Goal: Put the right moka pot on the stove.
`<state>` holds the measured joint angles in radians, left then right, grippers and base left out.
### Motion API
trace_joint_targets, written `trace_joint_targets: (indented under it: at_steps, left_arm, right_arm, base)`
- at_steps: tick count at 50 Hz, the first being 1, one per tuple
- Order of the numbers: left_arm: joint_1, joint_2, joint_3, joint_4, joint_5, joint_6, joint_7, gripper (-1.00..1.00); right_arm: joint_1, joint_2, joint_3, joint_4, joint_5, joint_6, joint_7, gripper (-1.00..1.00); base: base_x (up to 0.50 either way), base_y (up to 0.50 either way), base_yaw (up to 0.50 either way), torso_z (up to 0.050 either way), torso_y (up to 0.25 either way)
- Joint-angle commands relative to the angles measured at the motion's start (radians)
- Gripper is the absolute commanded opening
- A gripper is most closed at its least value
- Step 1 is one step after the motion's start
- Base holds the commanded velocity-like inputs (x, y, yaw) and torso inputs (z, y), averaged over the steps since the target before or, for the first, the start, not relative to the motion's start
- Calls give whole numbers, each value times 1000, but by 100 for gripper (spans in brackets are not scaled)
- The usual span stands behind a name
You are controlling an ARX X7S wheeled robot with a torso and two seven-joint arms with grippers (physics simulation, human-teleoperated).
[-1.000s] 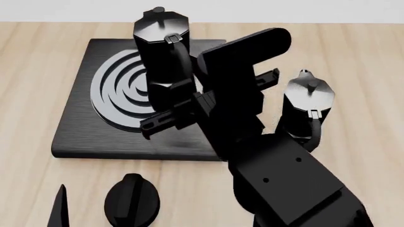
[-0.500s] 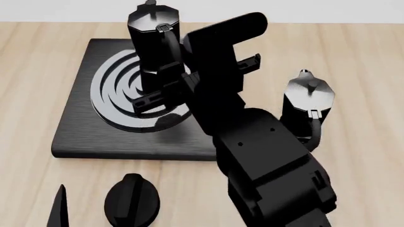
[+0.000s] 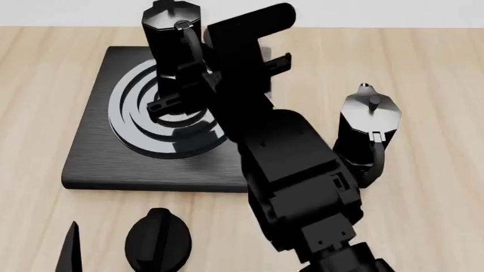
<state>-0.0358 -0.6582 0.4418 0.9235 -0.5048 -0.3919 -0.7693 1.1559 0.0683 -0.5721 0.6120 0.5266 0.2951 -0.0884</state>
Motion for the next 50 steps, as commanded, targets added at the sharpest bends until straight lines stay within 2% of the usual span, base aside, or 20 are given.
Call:
trace_joint_targets:
  at_steps: [1, 4, 9, 17, 22, 30, 36, 49, 50]
  left_arm:
    - [6, -4, 1, 1, 0, 14, 3, 100]
    - [5, -5, -1, 1, -6, 11, 1, 100]
    - [5, -5, 1, 0, -4, 15, 1, 100]
    - [4, -6, 3, 0, -5, 18, 0, 100]
    - [5, -6, 7, -2, -3, 21, 2, 100]
    - [4, -8, 8, 1, -3, 19, -2, 100]
    - [1, -9, 6, 1, -8, 20, -3, 100]
    - [4, -11, 3, 1, -12, 29, -7, 100]
    - [4, -12, 4, 1, -11, 29, -7, 100]
  right_arm:
    - [83, -63, -8, 217, -6, -133, -47, -100]
    - [104, -67, -57, 278, 42, -179, -49, -100]
    - [175, -68, -291, 432, 278, -316, -32, -100]
    - [230, -68, -649, 499, 607, -428, -8, -100]
    - [247, -68, -797, 508, 741, -467, 9, -100]
    - [256, -68, -900, 525, 841, -505, 10, -100]
    - [239, -68, -952, 539, 850, -505, 12, -100]
    - [199, -68, -976, 547, 841, -483, -6, -100]
    - [198, -68, -978, 550, 836, -479, 5, 100]
  base:
    - [0, 0, 0, 0, 0]
    - [0, 0, 0, 0, 3]
    - [0, 0, 0, 0, 0]
    - [0, 0, 0, 1, 1]
    - [0, 0, 0, 0, 2]
    - [0, 0, 0, 0, 0]
    - [0, 0, 0, 0, 2]
    - [0, 0, 0, 0, 1]
    - [0, 0, 0, 0, 0]
